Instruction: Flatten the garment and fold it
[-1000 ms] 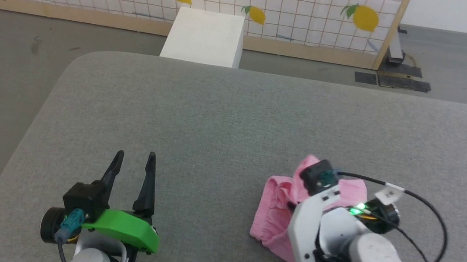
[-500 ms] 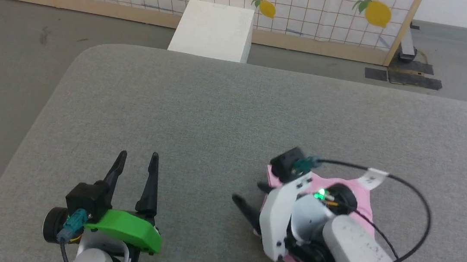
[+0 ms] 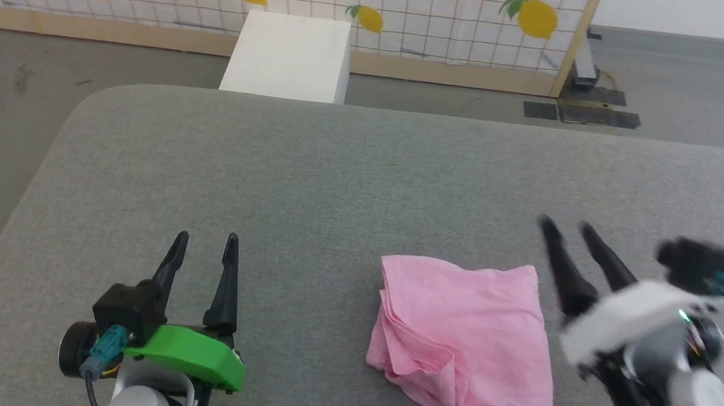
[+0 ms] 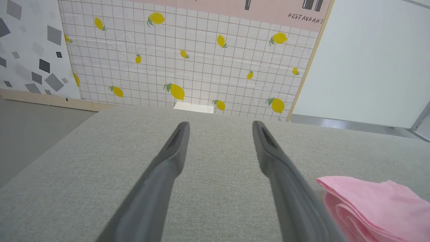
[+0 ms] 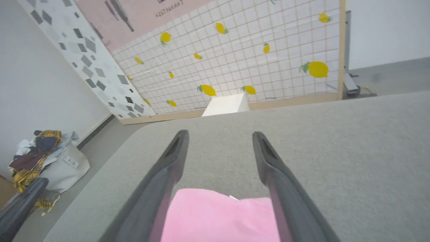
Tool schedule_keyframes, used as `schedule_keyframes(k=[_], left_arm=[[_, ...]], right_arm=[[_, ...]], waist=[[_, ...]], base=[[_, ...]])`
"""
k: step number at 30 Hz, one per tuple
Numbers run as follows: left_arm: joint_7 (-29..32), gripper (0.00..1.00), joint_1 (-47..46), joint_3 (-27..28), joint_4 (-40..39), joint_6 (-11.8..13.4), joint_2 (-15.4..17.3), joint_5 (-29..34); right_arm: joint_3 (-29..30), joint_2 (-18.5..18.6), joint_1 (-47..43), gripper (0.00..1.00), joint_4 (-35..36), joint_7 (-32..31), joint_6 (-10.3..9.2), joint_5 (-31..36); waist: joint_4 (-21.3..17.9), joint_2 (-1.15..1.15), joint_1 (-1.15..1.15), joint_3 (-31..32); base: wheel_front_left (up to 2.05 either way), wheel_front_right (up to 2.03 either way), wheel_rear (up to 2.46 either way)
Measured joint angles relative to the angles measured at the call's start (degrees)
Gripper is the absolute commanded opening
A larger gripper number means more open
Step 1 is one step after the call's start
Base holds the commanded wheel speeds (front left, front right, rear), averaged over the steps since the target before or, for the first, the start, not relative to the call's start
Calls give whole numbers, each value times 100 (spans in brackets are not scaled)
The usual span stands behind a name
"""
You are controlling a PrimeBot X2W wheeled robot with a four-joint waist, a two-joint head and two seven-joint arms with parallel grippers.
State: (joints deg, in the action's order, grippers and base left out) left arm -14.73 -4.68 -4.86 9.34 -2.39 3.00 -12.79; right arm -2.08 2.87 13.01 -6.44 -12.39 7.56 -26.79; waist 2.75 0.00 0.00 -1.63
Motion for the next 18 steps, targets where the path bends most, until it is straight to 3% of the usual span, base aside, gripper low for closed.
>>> schedule_keyframes(k=[6, 13, 18], left_arm=[[0, 100, -1, 1, -11, 0, 0, 5], [0, 100, -4, -12, -11, -2, 0, 11], [0, 100, -7, -60, -7, -7, 0, 11]], right_arm=[[1005, 20, -468, 100, -631, -380, -1, -664], [892, 7, -392, 100, -1570, -946, -1, -1360], [723, 5, -66, 100, -2205, -1314, -1, -1411]], waist=[[-118, 0, 0, -22], [-92, 0, 0, -61], [7, 0, 0, -75]], base=[[0, 0, 0], [0, 0, 0], [0, 0, 0]])
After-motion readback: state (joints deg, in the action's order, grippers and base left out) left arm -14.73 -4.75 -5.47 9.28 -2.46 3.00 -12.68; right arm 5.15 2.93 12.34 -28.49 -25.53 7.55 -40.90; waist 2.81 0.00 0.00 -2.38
